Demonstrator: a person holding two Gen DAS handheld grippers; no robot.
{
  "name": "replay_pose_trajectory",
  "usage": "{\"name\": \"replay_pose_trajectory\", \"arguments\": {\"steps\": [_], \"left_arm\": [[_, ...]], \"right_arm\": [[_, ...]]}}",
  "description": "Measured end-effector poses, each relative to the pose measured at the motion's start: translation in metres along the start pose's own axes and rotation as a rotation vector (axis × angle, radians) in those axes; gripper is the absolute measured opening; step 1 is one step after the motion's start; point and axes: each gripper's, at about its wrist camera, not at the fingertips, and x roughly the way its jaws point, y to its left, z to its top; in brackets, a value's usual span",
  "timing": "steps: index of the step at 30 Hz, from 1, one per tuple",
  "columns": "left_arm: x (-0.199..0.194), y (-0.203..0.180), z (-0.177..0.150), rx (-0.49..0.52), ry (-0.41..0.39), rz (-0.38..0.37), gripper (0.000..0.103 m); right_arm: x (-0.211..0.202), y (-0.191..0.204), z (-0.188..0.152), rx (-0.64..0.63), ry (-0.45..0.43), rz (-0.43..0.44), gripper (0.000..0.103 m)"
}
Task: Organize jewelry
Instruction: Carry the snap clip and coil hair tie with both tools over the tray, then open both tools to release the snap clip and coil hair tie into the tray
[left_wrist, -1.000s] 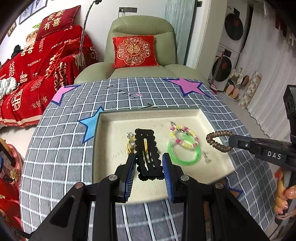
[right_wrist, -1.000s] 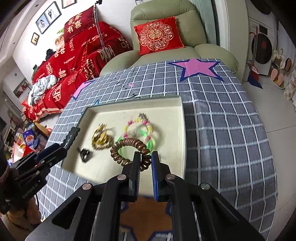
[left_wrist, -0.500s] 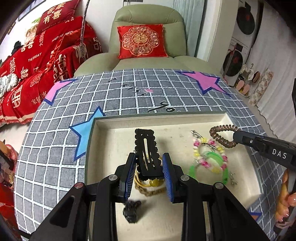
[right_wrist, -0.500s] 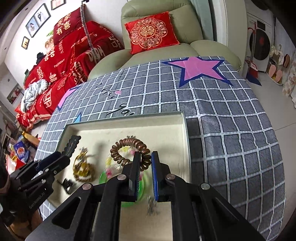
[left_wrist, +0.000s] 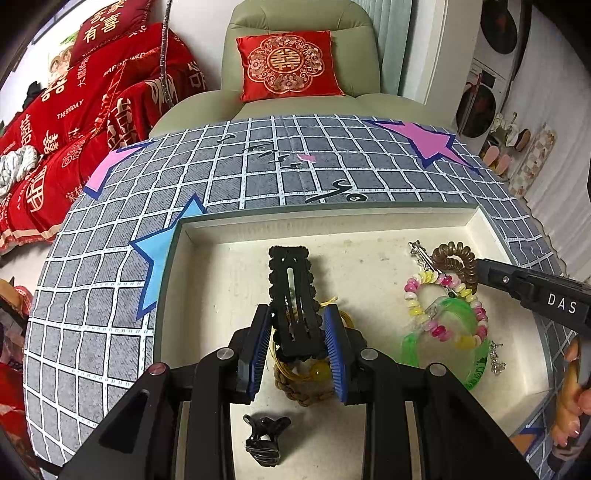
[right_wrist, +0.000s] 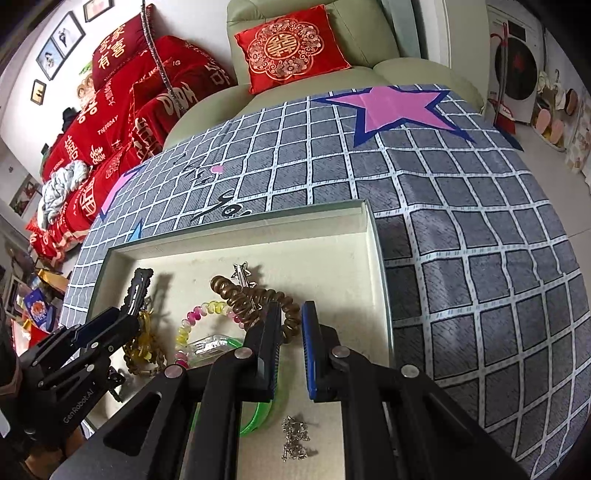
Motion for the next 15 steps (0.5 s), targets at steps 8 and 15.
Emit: {"name": "replay_pose_trajectory", "arguments": {"steps": [8, 15], "left_arm": [[-0.002, -0.004, 0.000, 0.016, -0.005, 0.049, 0.039], [-0.013, -0.005, 0.002, 0.021, -0.031, 0.061, 0.039]], "right_arm": [[0.002, -0.003, 0.001, 0.013, 0.018, 0.021, 0.013], [-0.007, -0.003, -0.001, 0.023, 0.007, 0.046, 0.044]]}}
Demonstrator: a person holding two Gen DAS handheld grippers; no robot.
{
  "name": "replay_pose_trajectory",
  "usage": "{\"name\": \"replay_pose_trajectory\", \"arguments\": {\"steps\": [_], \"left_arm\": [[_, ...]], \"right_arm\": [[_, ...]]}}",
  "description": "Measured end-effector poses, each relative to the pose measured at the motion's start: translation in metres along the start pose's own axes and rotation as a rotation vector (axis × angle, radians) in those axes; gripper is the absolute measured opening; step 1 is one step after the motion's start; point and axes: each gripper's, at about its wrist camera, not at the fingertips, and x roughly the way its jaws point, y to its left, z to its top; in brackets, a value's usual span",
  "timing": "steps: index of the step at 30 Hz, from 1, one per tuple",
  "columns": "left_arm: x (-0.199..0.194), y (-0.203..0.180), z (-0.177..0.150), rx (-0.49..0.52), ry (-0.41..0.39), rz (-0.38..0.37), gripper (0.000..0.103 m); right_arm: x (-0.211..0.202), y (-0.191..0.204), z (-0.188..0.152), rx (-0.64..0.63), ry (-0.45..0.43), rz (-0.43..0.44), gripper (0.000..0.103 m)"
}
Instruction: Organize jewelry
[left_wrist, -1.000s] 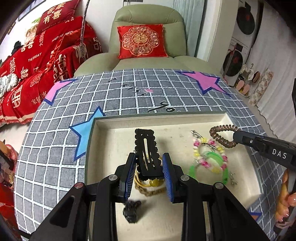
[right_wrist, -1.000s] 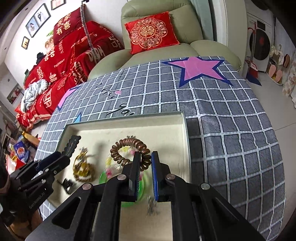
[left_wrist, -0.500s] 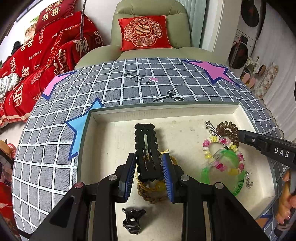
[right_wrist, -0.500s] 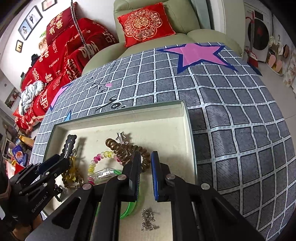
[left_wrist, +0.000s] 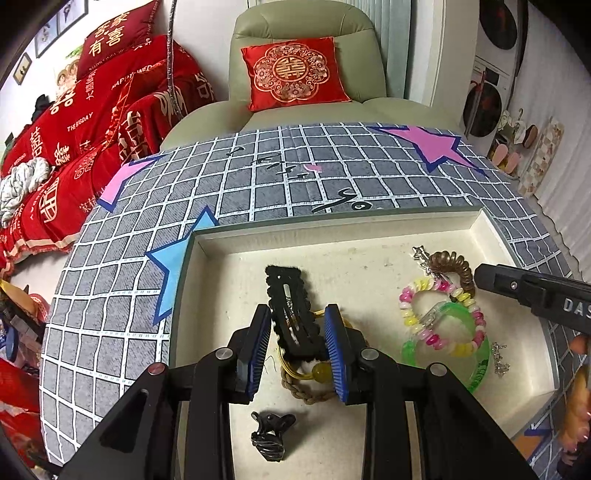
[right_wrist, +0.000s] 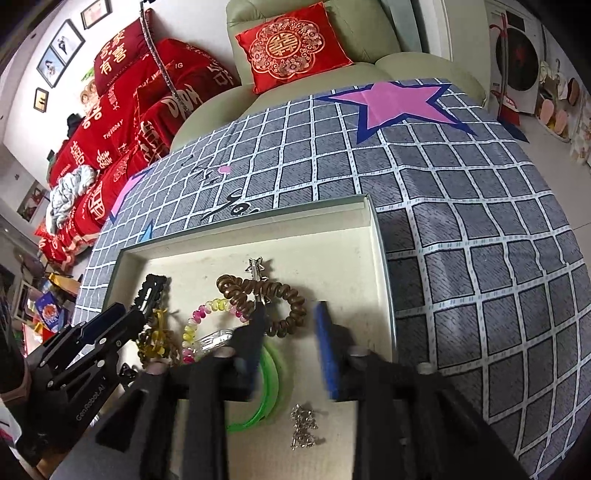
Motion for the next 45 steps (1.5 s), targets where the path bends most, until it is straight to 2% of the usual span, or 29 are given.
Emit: {"name": "replay_pose_trajectory", "arguments": {"steps": [7, 8, 10, 12, 20, 22, 23, 27, 28, 30, 32, 35, 45], "left_arm": [[-0.006, -0.002, 0.000, 0.003, -0.002, -0.004, 0.041], [-0.008, -0.003, 0.000, 0.007, -0.007, -0.001, 0.065], [-0.014, -0.003, 0.000, -0.001, -0.031, 0.021, 0.095], [-0.022, -0.004, 0.000, -0.001, -0.066, 0.039, 0.095], [-0.034, -0.005, -0.002, 0.001, -0.053, 0.027, 0.096], [-0.037, -0.006, -0.004, 0.009, -0.051, 0.035, 0.096], [-0.039, -0.006, -0.005, 0.010, -0.049, 0.035, 0.103], [-0.049, -0.005, -0.012, 0.002, -0.046, 0.039, 0.103], [-0.051, -0.005, -0.014, 0.003, -0.042, 0.039, 0.103], [-0.057, -0.006, -0.020, 0.007, -0.042, 0.055, 0.103], [-0.062, -0.007, -0.025, 0.009, -0.045, 0.065, 0.103], [-0.072, -0.006, -0.035, 0.003, -0.044, 0.035, 0.103], [-0.093, -0.004, -0.059, -0.013, -0.037, -0.007, 0.103]], "right_arm": [[-0.016, 0.008, -0.005, -0.013, -0.025, 0.017, 0.046], [-0.019, 0.009, -0.006, -0.013, -0.029, 0.019, 0.046], [-0.025, 0.011, -0.008, -0.014, -0.034, 0.024, 0.046], [-0.030, 0.012, -0.010, -0.016, -0.037, 0.027, 0.046], [-0.042, 0.014, -0.020, -0.020, -0.030, 0.030, 0.046], [-0.044, 0.016, -0.024, -0.028, -0.025, 0.025, 0.050], [-0.045, 0.017, -0.026, -0.031, -0.023, 0.023, 0.053], [-0.050, 0.019, -0.034, -0.047, -0.014, 0.009, 0.055], [-0.051, 0.021, -0.036, -0.053, -0.010, 0.004, 0.057], [-0.054, 0.023, -0.041, -0.062, -0.004, -0.004, 0.067], [-0.059, 0.025, -0.045, -0.070, -0.007, -0.007, 0.068], [-0.065, 0.029, -0.051, -0.085, -0.006, -0.022, 0.081], [-0.075, 0.039, -0.073, -0.129, 0.002, -0.057, 0.081]]}}
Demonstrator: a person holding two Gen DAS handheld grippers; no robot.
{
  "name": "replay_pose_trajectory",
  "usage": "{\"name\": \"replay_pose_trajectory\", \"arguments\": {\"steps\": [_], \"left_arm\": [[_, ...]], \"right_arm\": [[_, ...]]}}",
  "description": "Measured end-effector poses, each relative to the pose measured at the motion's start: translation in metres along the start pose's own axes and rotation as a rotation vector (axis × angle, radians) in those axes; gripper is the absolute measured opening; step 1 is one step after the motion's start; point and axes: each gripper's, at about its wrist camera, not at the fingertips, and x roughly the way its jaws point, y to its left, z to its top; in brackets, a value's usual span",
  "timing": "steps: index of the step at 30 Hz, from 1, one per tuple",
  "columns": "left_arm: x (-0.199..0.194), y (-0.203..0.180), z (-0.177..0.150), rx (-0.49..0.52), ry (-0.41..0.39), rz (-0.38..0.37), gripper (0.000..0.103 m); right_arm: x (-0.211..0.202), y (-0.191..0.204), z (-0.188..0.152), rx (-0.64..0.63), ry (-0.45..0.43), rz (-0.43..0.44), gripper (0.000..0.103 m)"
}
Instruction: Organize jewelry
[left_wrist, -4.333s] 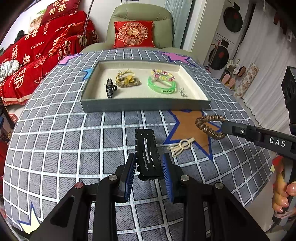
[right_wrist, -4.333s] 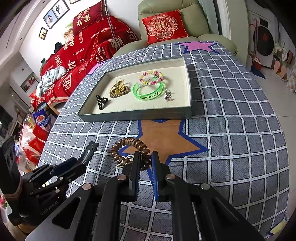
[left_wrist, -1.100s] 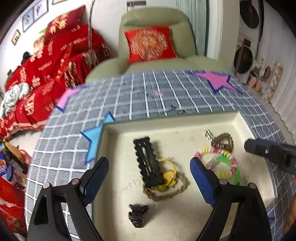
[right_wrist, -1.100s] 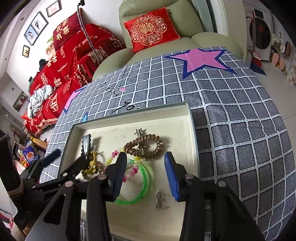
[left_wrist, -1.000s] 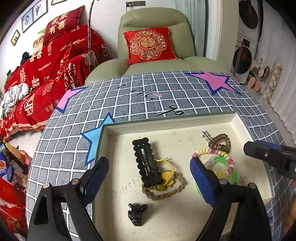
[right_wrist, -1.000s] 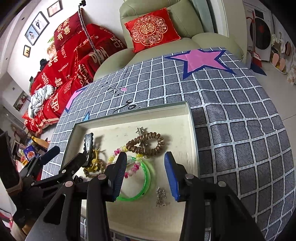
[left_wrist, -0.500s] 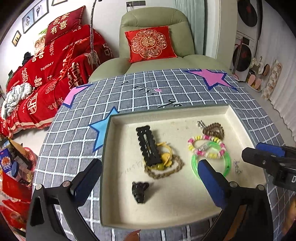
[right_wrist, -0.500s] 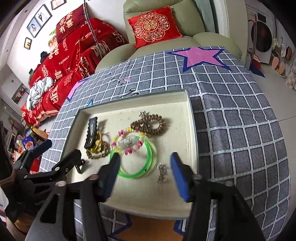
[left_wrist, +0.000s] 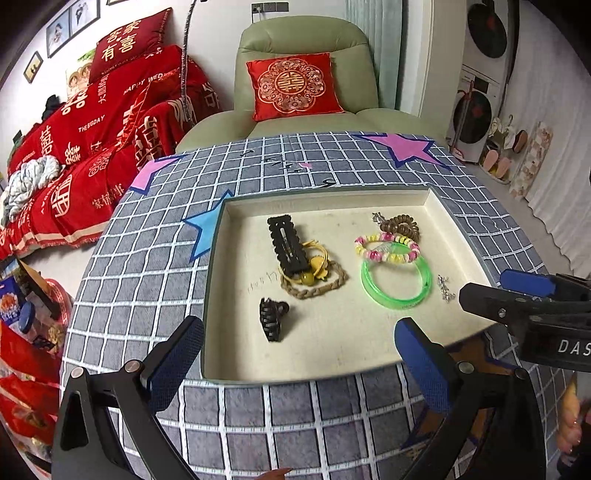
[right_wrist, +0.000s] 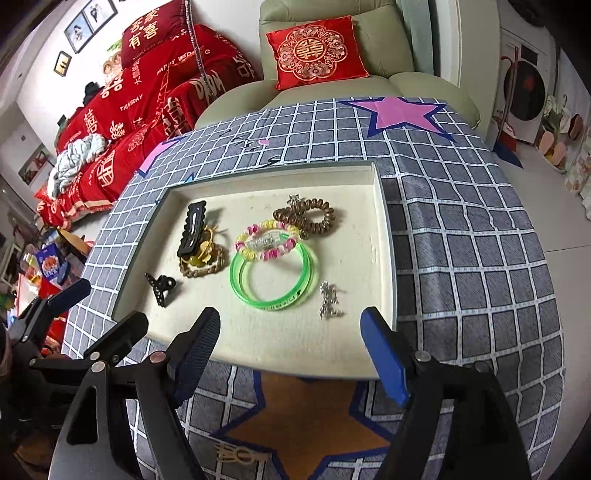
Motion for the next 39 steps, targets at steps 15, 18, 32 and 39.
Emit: {"name": "replay_pose_trajectory", "arguments": {"steps": [15, 18, 32, 39], "left_arm": [[-0.046, 0.011, -0.048, -0.025, -0.015, 0.007, 0.103], [-0.058, 0.012, -0.060, -0.033, -0.024, 0.035, 0.103], [-0.122, 0.006, -0.101, -0.043, -0.123, 0.084, 0.103], [-0.141, -0.005, -0.120, -0.039, -0.152, 0.098, 0.103]], "right_arm": [[-0.029, 0.005, -0.040, 0.008, -0.033, -0.028, 0.103], [-0.045, 0.010, -0.057, 0.005, -0.076, -0.029, 0.103], [-0.121, 0.041, -0.121, -0.063, -0.231, -0.157, 0.103], [-0.145, 0.046, -0.142, -0.057, -0.275, -0.208, 0.103]]}}
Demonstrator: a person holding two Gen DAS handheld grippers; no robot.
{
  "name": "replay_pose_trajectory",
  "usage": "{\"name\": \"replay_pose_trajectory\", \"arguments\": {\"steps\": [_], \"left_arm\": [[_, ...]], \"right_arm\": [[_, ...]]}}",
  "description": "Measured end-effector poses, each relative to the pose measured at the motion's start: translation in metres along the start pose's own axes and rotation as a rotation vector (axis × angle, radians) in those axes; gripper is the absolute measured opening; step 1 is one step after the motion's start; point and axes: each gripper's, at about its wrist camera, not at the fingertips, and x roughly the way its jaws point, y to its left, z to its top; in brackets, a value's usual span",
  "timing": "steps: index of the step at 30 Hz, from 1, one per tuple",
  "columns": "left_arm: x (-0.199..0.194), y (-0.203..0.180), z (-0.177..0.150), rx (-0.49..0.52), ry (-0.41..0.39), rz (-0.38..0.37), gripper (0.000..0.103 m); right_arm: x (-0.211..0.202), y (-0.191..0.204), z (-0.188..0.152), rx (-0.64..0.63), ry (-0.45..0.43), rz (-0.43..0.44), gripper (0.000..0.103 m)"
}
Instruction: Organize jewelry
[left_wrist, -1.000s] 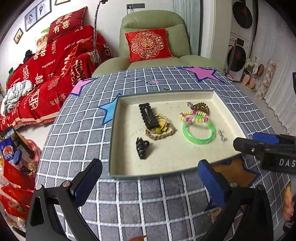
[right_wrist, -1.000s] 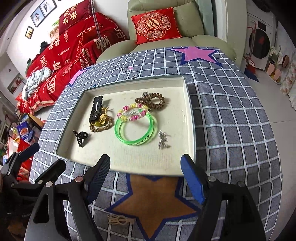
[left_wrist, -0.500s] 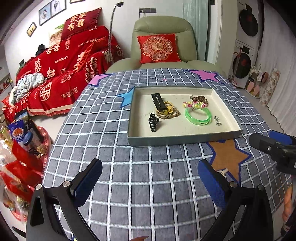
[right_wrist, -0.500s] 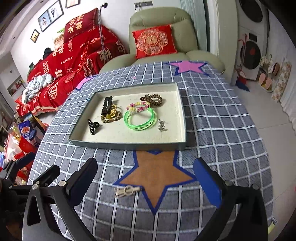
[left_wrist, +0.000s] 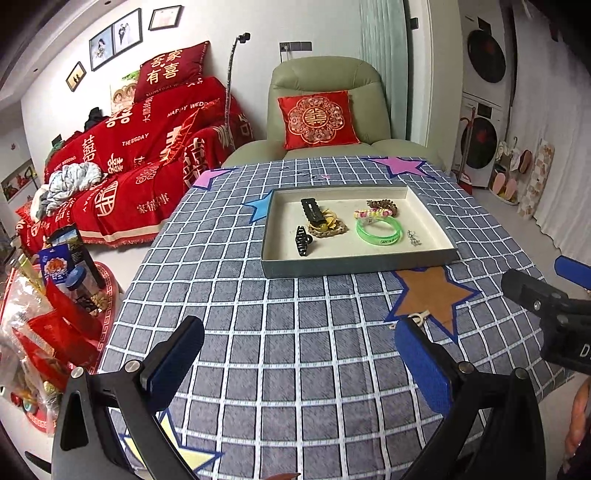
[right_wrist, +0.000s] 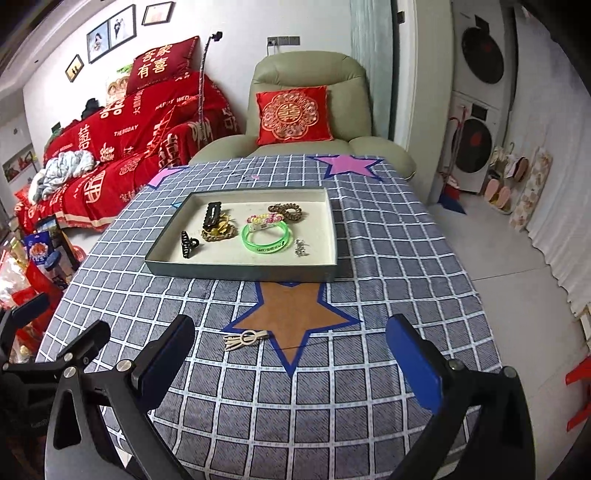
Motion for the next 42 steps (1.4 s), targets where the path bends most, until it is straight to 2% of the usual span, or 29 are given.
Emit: {"name": "replay_pose_trajectory", "arguments": {"steps": [17, 42], "left_arm": [[-0.026, 0.000, 0.001, -0.009, -0.056, 0.039, 0.103], [-0.031, -0.003, 0.002, -0.006, -0.064, 0.043, 0.103]], "right_arm": [[-0.026, 0.000, -0.004, 0.007, -0.062, -0.030, 0.103], [-0.029, 0.000, -0.004, 0.003, -0.065, -0.033, 0.103]]}}
